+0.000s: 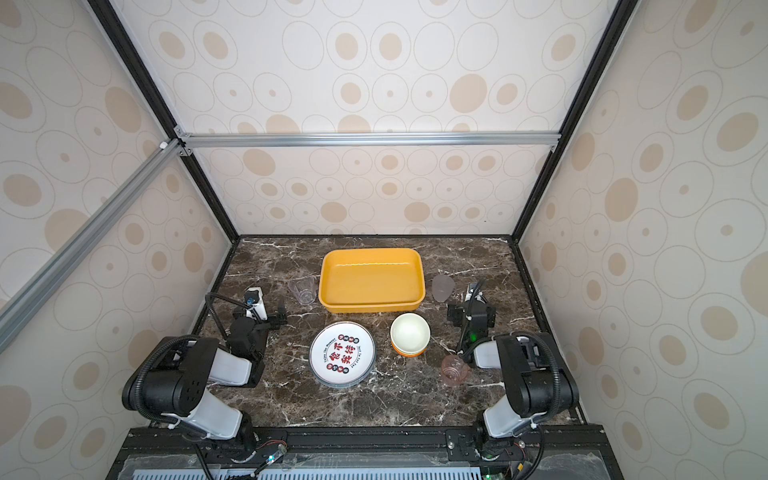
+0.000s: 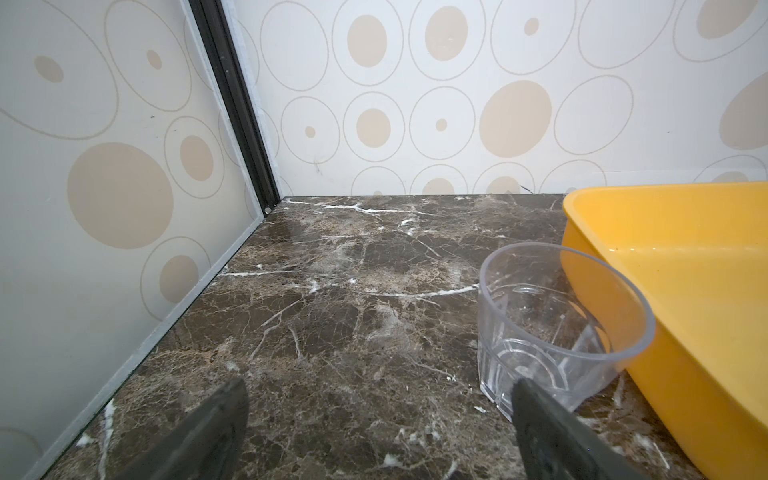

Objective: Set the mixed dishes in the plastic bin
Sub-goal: 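Raise both arms from rest and move the right gripper toward the plate stack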

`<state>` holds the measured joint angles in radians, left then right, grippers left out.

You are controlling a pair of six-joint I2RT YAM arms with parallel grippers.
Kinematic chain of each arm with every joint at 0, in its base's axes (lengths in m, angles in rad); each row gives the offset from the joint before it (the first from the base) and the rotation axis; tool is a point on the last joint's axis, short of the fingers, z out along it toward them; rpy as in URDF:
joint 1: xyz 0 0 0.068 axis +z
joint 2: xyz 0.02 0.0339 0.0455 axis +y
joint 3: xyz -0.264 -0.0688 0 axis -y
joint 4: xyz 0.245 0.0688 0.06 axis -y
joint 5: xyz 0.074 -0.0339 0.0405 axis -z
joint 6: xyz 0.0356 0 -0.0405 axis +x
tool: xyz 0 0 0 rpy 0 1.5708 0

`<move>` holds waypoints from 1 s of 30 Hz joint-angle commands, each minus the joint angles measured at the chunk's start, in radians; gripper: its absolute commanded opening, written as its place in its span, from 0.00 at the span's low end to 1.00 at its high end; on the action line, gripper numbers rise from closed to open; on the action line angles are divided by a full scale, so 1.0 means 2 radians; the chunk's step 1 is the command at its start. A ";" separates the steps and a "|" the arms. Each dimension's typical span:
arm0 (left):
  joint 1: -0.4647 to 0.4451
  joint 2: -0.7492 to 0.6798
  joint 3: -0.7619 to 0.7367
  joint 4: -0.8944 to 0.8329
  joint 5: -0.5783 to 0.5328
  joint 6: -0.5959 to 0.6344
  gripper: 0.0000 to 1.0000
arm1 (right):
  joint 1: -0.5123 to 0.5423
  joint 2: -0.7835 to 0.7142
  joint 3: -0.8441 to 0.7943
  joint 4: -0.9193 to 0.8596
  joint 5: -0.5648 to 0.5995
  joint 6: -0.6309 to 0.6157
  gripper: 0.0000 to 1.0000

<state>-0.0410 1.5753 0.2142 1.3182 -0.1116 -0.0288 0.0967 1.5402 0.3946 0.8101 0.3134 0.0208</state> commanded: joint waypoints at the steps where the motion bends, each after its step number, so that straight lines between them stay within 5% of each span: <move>1: 0.002 -0.029 0.019 -0.034 -0.010 0.006 0.98 | -0.003 -0.053 0.041 -0.100 -0.001 0.003 1.00; 11: 0.001 -0.121 0.143 -0.318 -0.064 -0.081 0.98 | -0.003 -0.170 0.090 -0.239 -0.039 0.079 1.00; 16: 0.004 -0.150 0.235 -0.529 -0.063 -0.235 0.98 | -0.004 -0.213 0.179 -0.407 -0.082 0.195 1.00; 18: 0.005 -0.153 0.259 -0.577 -0.025 -0.253 0.98 | -0.007 -0.216 0.215 -0.495 -0.083 0.268 1.00; 20: 0.005 -0.160 0.269 -0.603 0.019 -0.258 0.98 | -0.011 -0.215 0.227 -0.496 -0.152 0.268 0.98; 25: 0.005 -0.199 0.271 -0.663 0.129 -0.280 0.95 | -0.004 -0.190 0.283 -0.534 -0.311 0.285 0.71; 30: 0.004 -0.217 0.296 -0.775 0.199 -0.280 0.87 | 0.052 -0.152 0.357 -0.625 -0.331 0.264 0.65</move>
<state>-0.0372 1.1667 0.7490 -0.0433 0.1574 -0.5587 0.1505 1.2121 1.0439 -0.2935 -0.2459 0.5423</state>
